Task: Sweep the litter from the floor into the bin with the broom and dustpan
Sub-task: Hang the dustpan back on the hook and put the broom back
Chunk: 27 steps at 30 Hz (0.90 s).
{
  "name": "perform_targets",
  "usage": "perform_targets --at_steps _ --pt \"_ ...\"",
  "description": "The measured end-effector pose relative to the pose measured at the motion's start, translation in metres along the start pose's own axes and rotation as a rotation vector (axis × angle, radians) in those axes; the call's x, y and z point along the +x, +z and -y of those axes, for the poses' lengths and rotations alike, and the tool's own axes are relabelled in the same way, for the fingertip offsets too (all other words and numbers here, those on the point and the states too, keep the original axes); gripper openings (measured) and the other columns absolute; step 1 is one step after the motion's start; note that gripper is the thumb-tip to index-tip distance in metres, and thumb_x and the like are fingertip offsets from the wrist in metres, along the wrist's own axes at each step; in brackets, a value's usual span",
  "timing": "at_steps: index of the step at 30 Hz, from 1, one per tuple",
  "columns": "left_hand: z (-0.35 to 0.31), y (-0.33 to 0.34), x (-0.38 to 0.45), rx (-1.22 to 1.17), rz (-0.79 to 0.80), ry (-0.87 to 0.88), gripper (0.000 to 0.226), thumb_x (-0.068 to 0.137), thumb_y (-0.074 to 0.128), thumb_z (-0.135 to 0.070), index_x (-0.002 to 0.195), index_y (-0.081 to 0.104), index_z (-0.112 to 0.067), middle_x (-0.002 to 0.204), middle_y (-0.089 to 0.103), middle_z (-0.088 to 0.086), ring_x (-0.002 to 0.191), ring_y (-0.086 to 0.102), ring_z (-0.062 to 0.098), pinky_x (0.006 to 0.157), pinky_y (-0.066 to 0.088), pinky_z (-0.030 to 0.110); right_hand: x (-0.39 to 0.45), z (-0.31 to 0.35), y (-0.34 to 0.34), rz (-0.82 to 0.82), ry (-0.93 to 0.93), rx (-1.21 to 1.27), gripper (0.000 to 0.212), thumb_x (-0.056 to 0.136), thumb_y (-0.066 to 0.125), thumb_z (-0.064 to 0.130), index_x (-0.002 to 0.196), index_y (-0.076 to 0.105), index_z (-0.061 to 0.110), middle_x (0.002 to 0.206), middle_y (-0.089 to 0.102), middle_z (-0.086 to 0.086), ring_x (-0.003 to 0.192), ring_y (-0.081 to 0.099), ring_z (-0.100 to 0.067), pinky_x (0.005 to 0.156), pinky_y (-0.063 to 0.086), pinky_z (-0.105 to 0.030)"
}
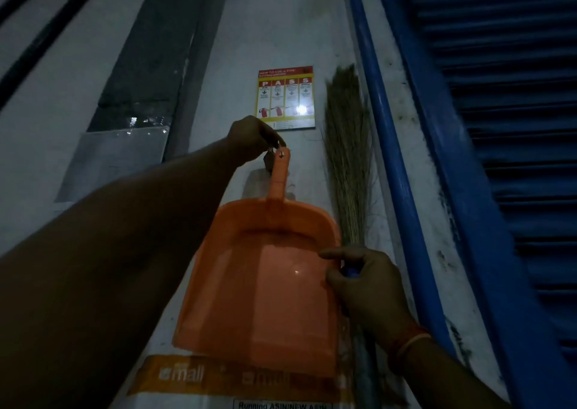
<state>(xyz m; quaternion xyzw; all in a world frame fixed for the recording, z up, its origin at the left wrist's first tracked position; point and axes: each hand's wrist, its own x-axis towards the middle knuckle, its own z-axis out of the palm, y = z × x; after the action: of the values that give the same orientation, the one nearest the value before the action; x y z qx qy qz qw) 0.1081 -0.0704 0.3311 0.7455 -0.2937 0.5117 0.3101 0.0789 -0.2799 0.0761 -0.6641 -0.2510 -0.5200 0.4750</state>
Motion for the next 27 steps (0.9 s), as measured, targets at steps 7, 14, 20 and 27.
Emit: perform_targets --at_steps 7,14,20,27 --pt "0.014 -0.011 -0.021 -0.164 0.195 -0.139 0.039 0.095 0.049 0.008 0.126 0.064 -0.008 0.112 0.061 0.005 0.087 0.054 0.012 0.070 0.048 0.023 -0.010 -0.007 -0.001 0.001 -0.010 -0.040 0.034 0.079 0.075 0.006 0.088 0.076 0.039 0.090 0.070 0.020 0.081 0.067 0.004 0.065 0.059 -0.020" --pt "0.018 0.000 -0.041 -0.313 0.159 -0.149 0.040 0.096 0.054 0.001 0.134 0.060 -0.011 0.123 0.058 0.005 0.098 0.055 0.012 0.074 0.046 0.022 -0.029 -0.012 -0.004 0.006 0.016 -0.036 0.021 0.082 0.077 0.019 0.094 0.076 0.037 0.091 0.072 0.013 0.083 0.068 -0.001 0.071 0.062 -0.030" --pt "0.005 0.003 -0.061 -0.302 0.146 -0.162 0.040 0.098 0.053 -0.002 0.136 0.057 -0.012 0.132 0.057 0.008 0.112 0.056 0.020 0.091 0.050 0.029 -0.042 -0.003 -0.019 0.015 0.029 0.031 0.015 0.080 0.079 0.024 0.092 0.076 0.033 0.076 0.073 0.012 0.067 0.069 -0.006 0.059 0.058 -0.027" --pt "-0.021 0.010 -0.114 -0.171 -0.309 -0.068 0.049 0.097 0.060 -0.014 0.145 0.049 -0.017 0.148 0.051 0.007 0.116 0.061 0.018 0.098 0.054 0.039 -0.054 0.014 -0.041 0.042 0.061 0.109 0.011 0.086 0.074 0.016 0.092 0.076 0.025 0.059 0.066 0.000 0.044 0.057 -0.012 0.043 0.047 -0.023"
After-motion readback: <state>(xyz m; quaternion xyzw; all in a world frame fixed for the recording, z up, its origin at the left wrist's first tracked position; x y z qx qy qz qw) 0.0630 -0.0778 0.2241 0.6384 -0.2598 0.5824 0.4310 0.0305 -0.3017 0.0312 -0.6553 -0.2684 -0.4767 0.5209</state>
